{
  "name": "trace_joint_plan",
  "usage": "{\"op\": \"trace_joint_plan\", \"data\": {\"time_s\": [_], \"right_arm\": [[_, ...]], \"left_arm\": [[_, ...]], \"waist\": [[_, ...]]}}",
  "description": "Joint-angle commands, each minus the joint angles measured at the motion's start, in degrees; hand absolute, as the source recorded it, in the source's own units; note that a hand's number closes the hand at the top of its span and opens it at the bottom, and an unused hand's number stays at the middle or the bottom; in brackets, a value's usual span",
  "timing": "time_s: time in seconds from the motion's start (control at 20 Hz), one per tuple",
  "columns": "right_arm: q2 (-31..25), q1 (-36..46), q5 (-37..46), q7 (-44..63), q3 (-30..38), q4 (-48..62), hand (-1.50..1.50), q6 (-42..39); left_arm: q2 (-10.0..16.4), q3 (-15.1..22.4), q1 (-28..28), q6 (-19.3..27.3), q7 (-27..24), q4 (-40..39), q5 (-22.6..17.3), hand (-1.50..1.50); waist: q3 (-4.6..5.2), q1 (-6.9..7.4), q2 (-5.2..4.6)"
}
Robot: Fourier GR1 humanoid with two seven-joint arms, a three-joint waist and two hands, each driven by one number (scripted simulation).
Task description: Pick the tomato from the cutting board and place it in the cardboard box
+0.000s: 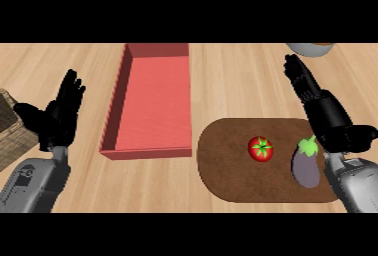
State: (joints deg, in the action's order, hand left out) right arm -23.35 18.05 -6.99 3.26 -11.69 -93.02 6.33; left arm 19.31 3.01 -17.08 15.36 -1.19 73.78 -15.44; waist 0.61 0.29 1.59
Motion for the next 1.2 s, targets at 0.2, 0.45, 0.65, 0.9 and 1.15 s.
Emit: {"op": "trace_joint_plan", "data": {"time_s": [0.2,0.45,0.65,0.9,1.15], "right_arm": [[1.4,-13.3,-5.0,-1.3,20.3,-0.7,1.50,15.7],[0.4,-25.0,4.4,-1.0,21.0,4.9,-1.50,23.2],[0.6,-33.4,7.8,-12.4,19.7,-2.8,-1.50,21.0],[-11.9,-35.9,12.4,4.2,16.8,-12.1,-1.50,11.7],[-23.2,-38.0,7.5,18.3,14.7,-21.1,-1.50,-3.2]], "left_arm": [[0.2,-2.2,4.8,0.7,0.3,4.7,-1.9,0.00],[-2.3,0.8,5.4,-0.4,5.4,8.9,-3.7,0.00],[-0.8,2.1,10.4,0.3,10.7,20.4,-3.4,0.00],[-0.5,0.1,9.3,-1.0,9.9,17.8,-4.0,0.00],[-1.6,2.4,11.8,-0.2,9.8,19.6,-2.6,0.00]], "waist": [[-0.87,-4.22,-0.42],[-0.69,-2.27,-1.13],[-0.67,-0.65,-1.15],[-0.47,-0.69,-1.40],[-0.33,-0.53,-1.24]]}}
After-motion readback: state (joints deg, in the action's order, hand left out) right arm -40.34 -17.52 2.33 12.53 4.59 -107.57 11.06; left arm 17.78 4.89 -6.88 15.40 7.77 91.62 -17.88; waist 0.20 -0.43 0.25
